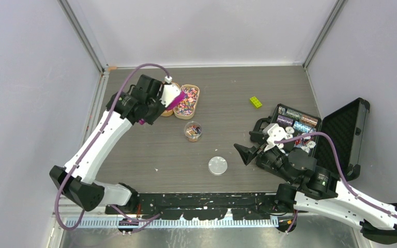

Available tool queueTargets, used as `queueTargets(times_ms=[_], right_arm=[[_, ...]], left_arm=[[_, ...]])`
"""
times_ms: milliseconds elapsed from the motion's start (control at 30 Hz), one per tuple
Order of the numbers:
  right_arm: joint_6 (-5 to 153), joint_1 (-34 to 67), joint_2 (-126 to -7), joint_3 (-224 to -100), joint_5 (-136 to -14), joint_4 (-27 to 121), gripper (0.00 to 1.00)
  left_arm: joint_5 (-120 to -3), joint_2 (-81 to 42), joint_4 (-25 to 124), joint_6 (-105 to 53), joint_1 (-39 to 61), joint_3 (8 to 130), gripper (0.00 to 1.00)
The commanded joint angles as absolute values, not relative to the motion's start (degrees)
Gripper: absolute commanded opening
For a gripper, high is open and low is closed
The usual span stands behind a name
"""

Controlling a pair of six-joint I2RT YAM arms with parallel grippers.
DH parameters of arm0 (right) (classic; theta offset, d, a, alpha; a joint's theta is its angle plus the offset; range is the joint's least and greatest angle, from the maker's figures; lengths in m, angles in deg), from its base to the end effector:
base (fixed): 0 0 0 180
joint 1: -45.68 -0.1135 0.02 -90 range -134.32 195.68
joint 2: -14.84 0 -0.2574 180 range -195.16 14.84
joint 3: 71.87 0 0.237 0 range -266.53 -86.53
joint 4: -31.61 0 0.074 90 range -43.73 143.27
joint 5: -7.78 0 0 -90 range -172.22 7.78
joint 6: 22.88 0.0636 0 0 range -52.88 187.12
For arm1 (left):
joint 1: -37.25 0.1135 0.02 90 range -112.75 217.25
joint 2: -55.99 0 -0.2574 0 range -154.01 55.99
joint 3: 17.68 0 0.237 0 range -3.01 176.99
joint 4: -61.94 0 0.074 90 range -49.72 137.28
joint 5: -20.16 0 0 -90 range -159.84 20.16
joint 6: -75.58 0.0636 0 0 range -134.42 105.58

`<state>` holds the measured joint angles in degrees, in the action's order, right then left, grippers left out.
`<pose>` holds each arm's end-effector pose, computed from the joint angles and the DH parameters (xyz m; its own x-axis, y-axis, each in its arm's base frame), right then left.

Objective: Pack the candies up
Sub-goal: Place the fake candies in the packing bottle.

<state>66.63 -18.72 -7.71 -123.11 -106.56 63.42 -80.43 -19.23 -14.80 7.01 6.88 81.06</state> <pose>0.0763 0.0986 0.3188 -0.0180 -0.0556 -0.9983 -0.6440 0.7644 -0.0310 0.2245 -0.1180 0.3476 -0.4964 0.7071 -0.5036 0.6267 0.6933 0.3558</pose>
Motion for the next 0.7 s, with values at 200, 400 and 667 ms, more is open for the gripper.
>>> queueTargets(times_ms=[200, 400, 667], right_arm=[[65.19, -19.16, -8.38, -124.31, -106.57, 61.36, 0.75], [65.12, -19.10, -7.86, -124.29, -106.47, 62.64, 0.75], [64.16, -19.11, -8.25, -124.34, -106.72, 62.72, 0.74]], left_arm=[[-81.22, -31.38, -31.38, -3.03, 11.68, 96.27, 0.00], [-81.01, -37.07, -35.89, -4.24, 14.01, 98.76, 0.00], [-83.24, -43.31, -37.84, -4.38, 15.54, 102.30, 0.00]])
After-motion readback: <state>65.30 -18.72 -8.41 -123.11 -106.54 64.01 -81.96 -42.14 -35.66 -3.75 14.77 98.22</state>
